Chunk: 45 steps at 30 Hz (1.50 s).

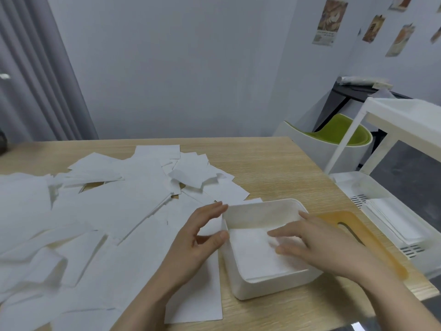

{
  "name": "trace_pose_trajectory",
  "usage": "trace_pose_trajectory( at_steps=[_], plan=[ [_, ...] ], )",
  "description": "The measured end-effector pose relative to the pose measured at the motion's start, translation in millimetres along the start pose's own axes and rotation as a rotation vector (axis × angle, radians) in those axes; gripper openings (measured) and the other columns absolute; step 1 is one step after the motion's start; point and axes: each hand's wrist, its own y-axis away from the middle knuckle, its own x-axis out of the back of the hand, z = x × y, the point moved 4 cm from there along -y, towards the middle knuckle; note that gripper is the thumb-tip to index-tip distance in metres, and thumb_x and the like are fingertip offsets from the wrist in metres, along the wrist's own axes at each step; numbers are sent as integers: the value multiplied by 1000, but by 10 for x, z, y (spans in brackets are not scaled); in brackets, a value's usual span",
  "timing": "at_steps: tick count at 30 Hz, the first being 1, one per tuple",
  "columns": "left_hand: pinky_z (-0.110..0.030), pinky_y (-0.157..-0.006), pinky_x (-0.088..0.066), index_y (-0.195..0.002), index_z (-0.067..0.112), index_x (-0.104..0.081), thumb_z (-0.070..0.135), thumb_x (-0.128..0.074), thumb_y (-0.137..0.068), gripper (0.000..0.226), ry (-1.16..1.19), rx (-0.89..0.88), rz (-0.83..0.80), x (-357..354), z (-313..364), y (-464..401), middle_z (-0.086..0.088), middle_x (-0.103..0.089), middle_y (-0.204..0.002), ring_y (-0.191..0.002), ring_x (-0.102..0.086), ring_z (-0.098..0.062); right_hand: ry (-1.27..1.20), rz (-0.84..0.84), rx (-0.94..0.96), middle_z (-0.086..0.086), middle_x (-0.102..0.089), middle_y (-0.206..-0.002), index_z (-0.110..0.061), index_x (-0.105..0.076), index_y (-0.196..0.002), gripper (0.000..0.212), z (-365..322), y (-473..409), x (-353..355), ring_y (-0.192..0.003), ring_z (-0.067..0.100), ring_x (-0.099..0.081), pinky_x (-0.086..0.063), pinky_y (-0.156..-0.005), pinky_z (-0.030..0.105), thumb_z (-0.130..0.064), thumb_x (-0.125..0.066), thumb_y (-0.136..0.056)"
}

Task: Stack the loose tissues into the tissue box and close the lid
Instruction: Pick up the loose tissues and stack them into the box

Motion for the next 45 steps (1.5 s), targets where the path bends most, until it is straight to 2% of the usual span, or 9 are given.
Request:
trace_pose_trajectory(
  at_steps=[5, 14, 18, 26, 30, 33, 37, 41, 45],
  plan=[
    [-10, -81, -47, -124, 34, -62, 12, -67, -91, 40, -71, -13, 184, 440, 27, 90, 22, -57, -130, -119, -55, 3, -327, 316, 81, -47, -52, -113, -60, -53, -115, 29, -537, 173, 94, -101, -21, -47, -36, -74, 5, -54, -54, -86],
    [-13, -94, -40, -119, 48, -59, 48, -57, -81, 38, -353, -41, 306, 1142, -187, 454, 32, -54, -127, -121, -49, 10, -745, 277, 230, -28, -61, -115, -50, -54, -121, 37, -1435, -30, -424, -113, -7, -54, -46, -94, 15, -32, -63, -90],
    [-22, -101, -39, -124, 44, -57, 54, -46, -82, 44, -580, -34, 279, 1298, -422, 602, 30, -49, -132, -124, -45, 8, -564, 201, 116, -36, -43, -128, -58, -33, -129, 42, -1529, -283, -766, -117, -19, -37, -33, -105, 15, -41, -52, -95],
    [-54, -105, -41, -126, 22, -65, 47, -49, -86, 49, -760, -68, 226, 1354, -702, 685, 6, -57, -133, -130, -45, -11, -304, 44, 31, -12, 9, -160, -31, 8, -153, 77, -1628, -599, -1202, -144, 4, 20, 14, -116, 30, -50, -42, -97],
    [-48, -109, -38, -128, 26, -63, 52, -49, -86, 51, -726, -48, 232, 1364, -717, 698, 12, -54, -137, -134, -42, -8, -420, 126, 61, -24, -4, -156, -41, 0, -150, 85, -1701, -672, -1298, -131, -19, 22, 27, -105, 16, -74, -27, -76],
    [-45, -111, -36, -129, 28, -62, 53, -47, -87, 51, -712, -33, 232, 1365, -715, 708, 16, -51, -138, -135, -40, -5, -530, 231, 34, -35, -18, -143, -50, -12, -143, 79, -1746, -688, -1305, -125, -30, 12, 17, -103, 7, -75, -23, -69],
    [-40, -112, -34, -128, 30, -62, 53, -46, -87, 50, -694, -20, 240, 1366, -706, 713, 18, -51, -139, -136, -36, 0, -682, 377, -39, -37, -46, -116, -53, -42, -127, 41, -1846, -650, -1253, -120, -16, -25, -7, -98, 1, -53, -55, -88],
    [-31, -112, -32, -127, 34, -62, 53, -45, -87, 47, -654, -3, 255, 1376, -685, 724, 23, -51, -137, -136, -35, 5, -748, 379, -63, -22, -59, -77, -46, -58, -120, 30, -1953, -669, -1283, -86, -6, -49, -40, -84, 16, -34, -59, -92],
    [-22, -109, -29, -122, 44, -59, 52, -47, -85, 40, -576, 15, 288, 1381, -621, 755, 31, -50, -133, -133, -37, 7, -1020, 423, -138, -22, -68, -79, -38, -67, -113, 34, -1913, -699, -1280, -69, 1, -59, -47, -67, 13, -11, -56, -95]
  ],
)
